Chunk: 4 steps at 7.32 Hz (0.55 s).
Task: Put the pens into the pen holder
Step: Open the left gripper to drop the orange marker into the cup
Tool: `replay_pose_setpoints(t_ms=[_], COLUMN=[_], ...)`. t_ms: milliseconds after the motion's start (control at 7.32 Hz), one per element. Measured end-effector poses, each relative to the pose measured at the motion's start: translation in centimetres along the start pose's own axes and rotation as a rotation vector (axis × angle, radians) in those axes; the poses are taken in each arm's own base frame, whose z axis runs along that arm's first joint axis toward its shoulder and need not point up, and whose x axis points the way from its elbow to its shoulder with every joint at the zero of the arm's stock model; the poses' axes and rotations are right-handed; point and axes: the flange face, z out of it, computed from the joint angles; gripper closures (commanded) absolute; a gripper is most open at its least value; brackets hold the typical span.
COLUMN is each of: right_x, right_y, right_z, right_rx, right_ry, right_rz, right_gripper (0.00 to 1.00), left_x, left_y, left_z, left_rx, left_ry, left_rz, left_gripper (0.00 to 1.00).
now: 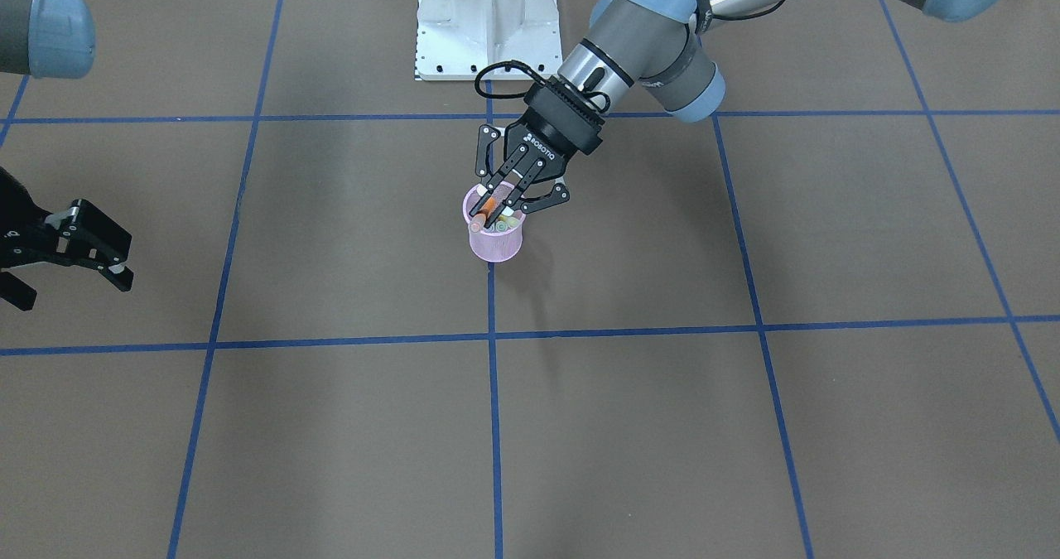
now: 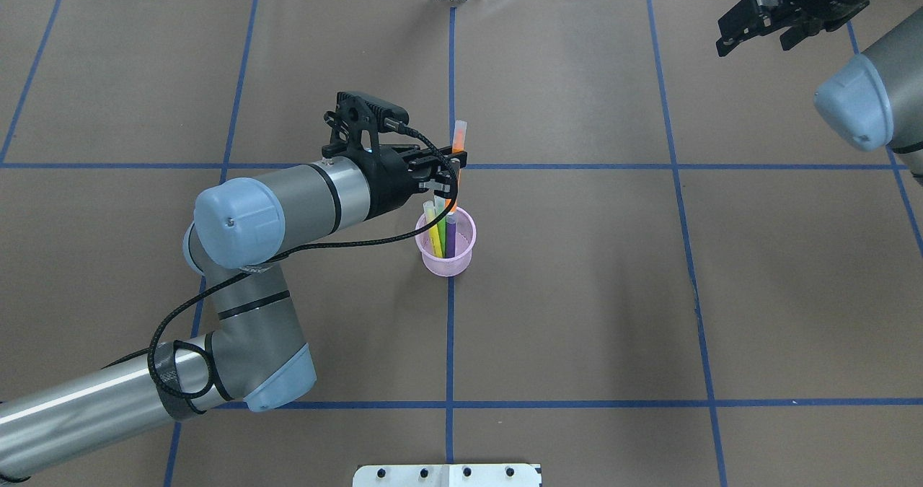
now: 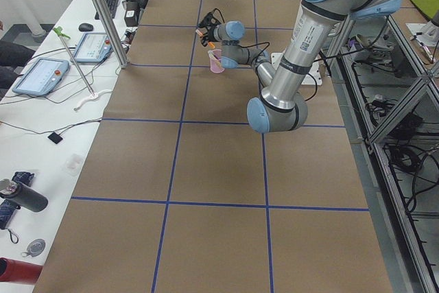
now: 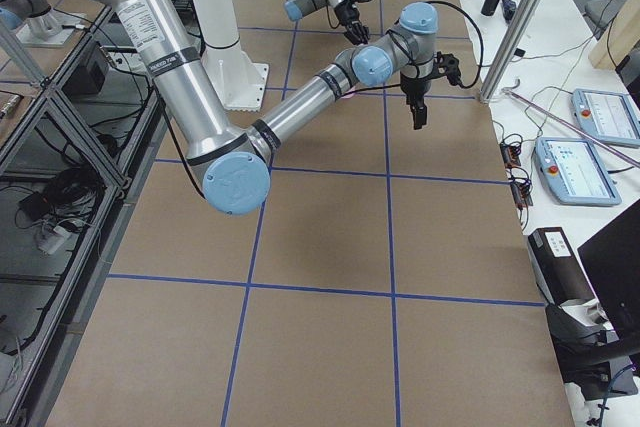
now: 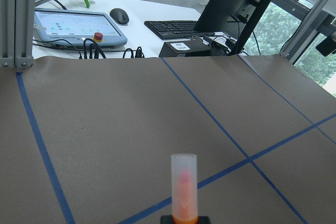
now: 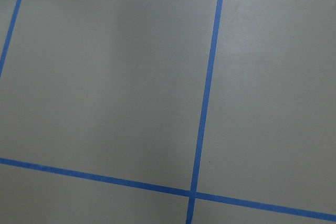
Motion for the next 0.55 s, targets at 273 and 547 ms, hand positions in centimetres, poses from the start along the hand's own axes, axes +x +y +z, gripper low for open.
replay_pose_setpoints(t_ms=[273,547], right_x=[0.1,0.13], right_y=[0.0,0.02], right_z=[-0.03,-0.04], right_rx=[0.0,0.0], right_ry=[0.0,0.0], right_rz=[0.0,0.0], right_gripper=[0.0,0.0], left_x=[0.03,0.03], left_y=[1.33,1.69], left_z=[0.53,0.66], left_rx=[-0.002,-0.003], left_ry=[0.0,0.001], left_rz=[0.001,-0.001], left_gripper=[0.31,0.0])
